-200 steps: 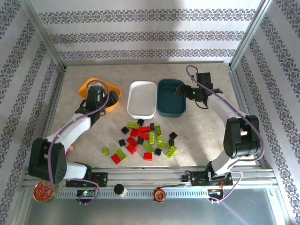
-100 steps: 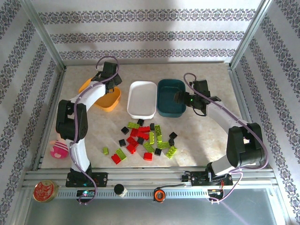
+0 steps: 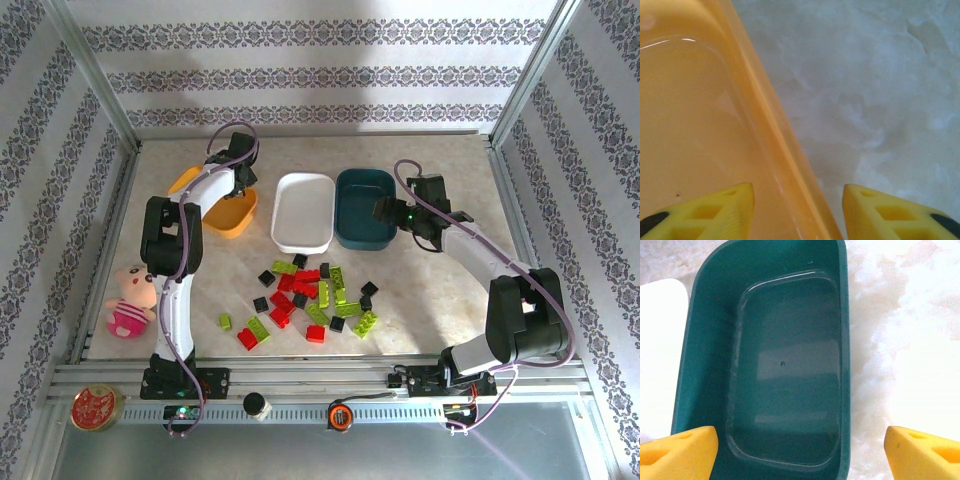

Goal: Sort the legos into containers by color
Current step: Rotate the container at the middle-left of the table.

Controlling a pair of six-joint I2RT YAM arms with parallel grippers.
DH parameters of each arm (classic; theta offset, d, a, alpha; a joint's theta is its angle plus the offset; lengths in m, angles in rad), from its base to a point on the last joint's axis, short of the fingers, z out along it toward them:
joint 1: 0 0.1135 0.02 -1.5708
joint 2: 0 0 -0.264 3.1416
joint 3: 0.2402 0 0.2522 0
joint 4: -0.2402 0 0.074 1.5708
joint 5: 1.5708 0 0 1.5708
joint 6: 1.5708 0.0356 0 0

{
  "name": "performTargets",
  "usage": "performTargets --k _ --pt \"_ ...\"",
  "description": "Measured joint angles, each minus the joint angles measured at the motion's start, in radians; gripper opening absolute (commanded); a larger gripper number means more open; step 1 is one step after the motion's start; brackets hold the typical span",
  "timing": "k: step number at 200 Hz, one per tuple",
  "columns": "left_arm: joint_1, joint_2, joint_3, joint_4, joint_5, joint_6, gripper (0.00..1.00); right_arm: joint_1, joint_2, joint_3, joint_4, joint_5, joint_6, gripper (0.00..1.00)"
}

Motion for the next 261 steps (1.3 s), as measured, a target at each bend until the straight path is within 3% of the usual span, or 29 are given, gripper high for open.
performTargets --k 34,71,115,143,180,251,261 --pt "0.0 -0.01 -0.039 0.033 0.007 0.032 0.21 0.0 0.0 0.0 0.007 0.0 0.0 0.87" --pt "0.001 -0.126 -0.226 0.113 0.041 0.097 0.0 0.0 0.0 -0.002 0.019 0.0 0.0 0.86" --pt "-0.01 -0.296 -0.472 0.221 0.14 0.183 0.0 0.0 0.005 -0.008 0.029 0.0 0.003 0.86" --pt "-0.061 -0.369 -0.558 0.258 0.192 0.263 0.0 0.0 0.005 -0.009 0.04 0.0 0.004 0.86" --pt "-0.088 -0.392 -0.608 0.301 0.276 0.352 0.0 0.0 0.006 -0.013 0.047 0.0 0.004 0.86" --pt "-0.131 -0.396 -0.614 0.314 0.328 0.459 0.0 0.0 0.01 -0.013 0.048 0.0 0.004 0.86" --pt "-0.131 -0.396 -0.614 0.313 0.33 0.46 0.1 0.0 0.01 -0.013 0.048 0.0 0.004 0.86"
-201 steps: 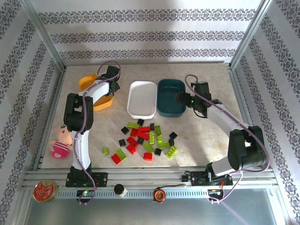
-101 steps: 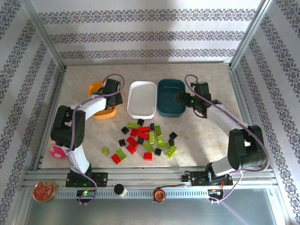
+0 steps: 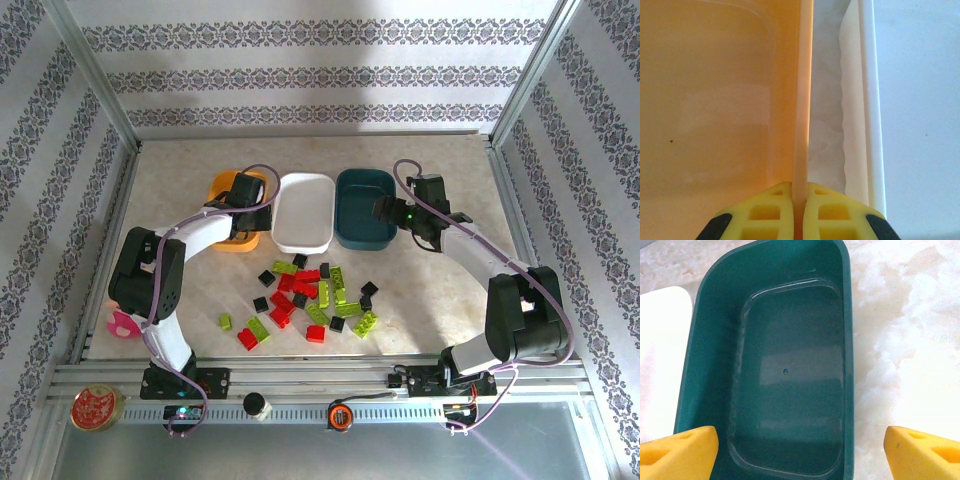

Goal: Sort the legos into containers by color
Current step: Rotate the container at the middle-left of the table.

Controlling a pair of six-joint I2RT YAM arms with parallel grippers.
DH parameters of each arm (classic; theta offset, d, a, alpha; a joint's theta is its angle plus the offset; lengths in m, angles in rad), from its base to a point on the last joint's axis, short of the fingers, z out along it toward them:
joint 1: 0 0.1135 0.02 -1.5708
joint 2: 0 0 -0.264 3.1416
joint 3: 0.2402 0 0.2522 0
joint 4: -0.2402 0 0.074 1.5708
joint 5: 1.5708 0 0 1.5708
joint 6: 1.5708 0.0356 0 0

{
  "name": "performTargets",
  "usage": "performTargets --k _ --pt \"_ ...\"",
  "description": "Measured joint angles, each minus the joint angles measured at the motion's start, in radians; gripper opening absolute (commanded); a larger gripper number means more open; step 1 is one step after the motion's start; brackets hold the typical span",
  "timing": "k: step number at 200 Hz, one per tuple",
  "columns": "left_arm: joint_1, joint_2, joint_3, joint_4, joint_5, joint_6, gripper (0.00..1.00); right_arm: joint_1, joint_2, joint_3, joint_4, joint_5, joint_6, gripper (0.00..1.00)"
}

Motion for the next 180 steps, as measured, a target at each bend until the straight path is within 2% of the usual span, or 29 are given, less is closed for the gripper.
performTargets --k 21,34,81,127,132,151,166,180 --pt "-0.002 -0.005 -0.002 0.001 0.007 -0.004 0.33 0.0 0.0 0.0 0.0 0.0 0.0 0.86" --pt "-0.003 -0.022 -0.011 0.001 0.012 -0.014 0.41 0.0 0.0 0.0 0.0 0.0 0.0 0.86" --pt "-0.009 -0.201 -0.061 0.014 0.012 -0.058 0.54 0.016 -0.008 -0.025 0.007 0.0 0.015 0.86" --pt "-0.013 -0.472 -0.217 0.122 0.033 -0.15 0.66 0.117 -0.097 -0.15 -0.01 0.002 0.026 0.86" --pt "-0.015 -0.496 -0.244 0.139 0.038 -0.159 0.72 0.131 -0.115 -0.164 -0.012 0.003 0.026 0.86" --pt "-0.02 -0.603 -0.367 0.181 0.06 -0.201 0.82 0.195 -0.192 -0.226 -0.031 0.008 0.026 0.86" --pt "-0.021 -0.671 -0.451 0.201 0.077 -0.233 1.0 0.248 -0.254 -0.271 -0.059 0.016 0.037 0.86" --pt "-0.021 -0.724 -0.517 0.228 0.086 -0.253 1.0 0.291 -0.308 -0.315 -0.105 0.029 0.062 0.85"
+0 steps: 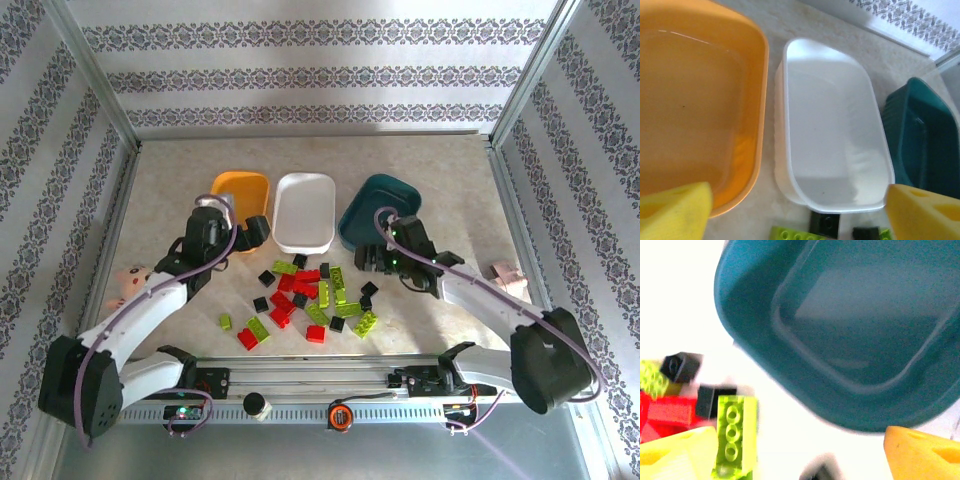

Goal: Sort the legos into containers by color
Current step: Rotate the container at the center of the table.

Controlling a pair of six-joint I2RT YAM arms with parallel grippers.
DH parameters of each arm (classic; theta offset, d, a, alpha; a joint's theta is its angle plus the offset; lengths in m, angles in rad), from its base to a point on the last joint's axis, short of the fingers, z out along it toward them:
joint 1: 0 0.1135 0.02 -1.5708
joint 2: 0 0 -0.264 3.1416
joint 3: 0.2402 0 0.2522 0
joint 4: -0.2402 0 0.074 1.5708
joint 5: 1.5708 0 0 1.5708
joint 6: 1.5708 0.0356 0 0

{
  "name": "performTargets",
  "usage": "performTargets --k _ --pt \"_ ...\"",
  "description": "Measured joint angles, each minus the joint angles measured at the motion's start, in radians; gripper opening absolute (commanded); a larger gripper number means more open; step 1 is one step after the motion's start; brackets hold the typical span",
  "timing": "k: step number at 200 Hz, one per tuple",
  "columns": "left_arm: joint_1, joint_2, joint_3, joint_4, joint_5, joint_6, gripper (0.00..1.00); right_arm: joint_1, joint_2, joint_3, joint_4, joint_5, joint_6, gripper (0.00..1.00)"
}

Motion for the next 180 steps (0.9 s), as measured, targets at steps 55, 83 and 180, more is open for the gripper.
performTargets --k 55,83,180 --pt "0.0 -0.125 -0.133 0.075 0.009 -0.023 1.0 0.092 -0.132 -0.08 -0.151 0.098 0.128 0.85" --pt "0.0 -0.143 -0.157 0.114 0.017 -0.021 1.0 0.002 -0.158 -0.066 -0.211 0.124 0.129 0.86" --pt "0.0 -0.174 -0.346 0.369 0.047 -0.009 1.0 -0.291 0.14 0.134 -0.053 0.043 0.243 0.74"
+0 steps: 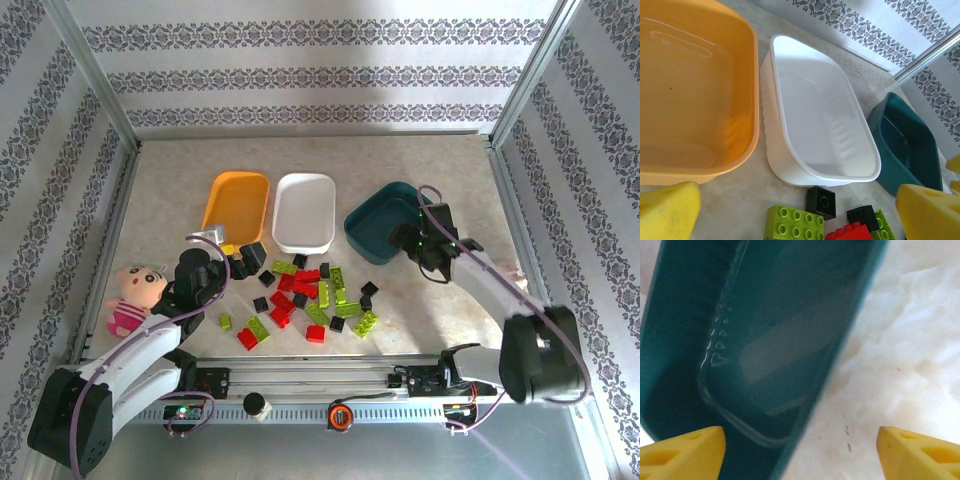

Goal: Sort the legos into containers by color
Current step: Rotate the container at the center of the table.

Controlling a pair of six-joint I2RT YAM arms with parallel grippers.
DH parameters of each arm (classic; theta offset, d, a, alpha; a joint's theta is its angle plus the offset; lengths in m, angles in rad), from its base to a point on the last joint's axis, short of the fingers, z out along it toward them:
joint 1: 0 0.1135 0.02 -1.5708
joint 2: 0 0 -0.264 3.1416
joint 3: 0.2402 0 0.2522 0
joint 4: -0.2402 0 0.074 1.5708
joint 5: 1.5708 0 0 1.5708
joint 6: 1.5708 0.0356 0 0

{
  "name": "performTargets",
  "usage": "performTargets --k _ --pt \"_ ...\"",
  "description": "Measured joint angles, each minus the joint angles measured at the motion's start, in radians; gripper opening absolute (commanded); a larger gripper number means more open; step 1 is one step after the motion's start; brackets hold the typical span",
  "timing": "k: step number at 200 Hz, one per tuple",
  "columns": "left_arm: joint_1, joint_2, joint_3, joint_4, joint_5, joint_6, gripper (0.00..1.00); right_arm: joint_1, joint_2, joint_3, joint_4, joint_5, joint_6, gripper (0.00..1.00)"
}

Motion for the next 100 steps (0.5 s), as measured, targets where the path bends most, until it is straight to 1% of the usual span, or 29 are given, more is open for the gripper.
performTargets --k 27,42,58,73,100 --pt "0.0 -0.021 -0.002 0.005 0.006 0.003 1.0 -0.03 0.13 0.065 0.014 -0.043 -0.016 0.61" --pt "0.0 -0.041 -0.002 0.005 0.005 0.003 1.0 -0.042 0.177 0.095 0.011 -0.058 -0.032 0.5" --pt "0.0 -0.058 -0.002 0.005 0.001 0.003 1.0 -0.052 0.219 0.134 -0.008 -0.073 -0.073 0.34" --pt "0.0 -0.063 -0.002 0.006 -0.002 0.003 1.0 -0.06 0.254 0.183 -0.035 -0.082 -0.111 0.24" --pt "0.0 -0.061 -0.006 0.008 -0.002 0.003 1.0 -0.071 0.333 0.31 -0.104 -0.089 -0.206 0.16"
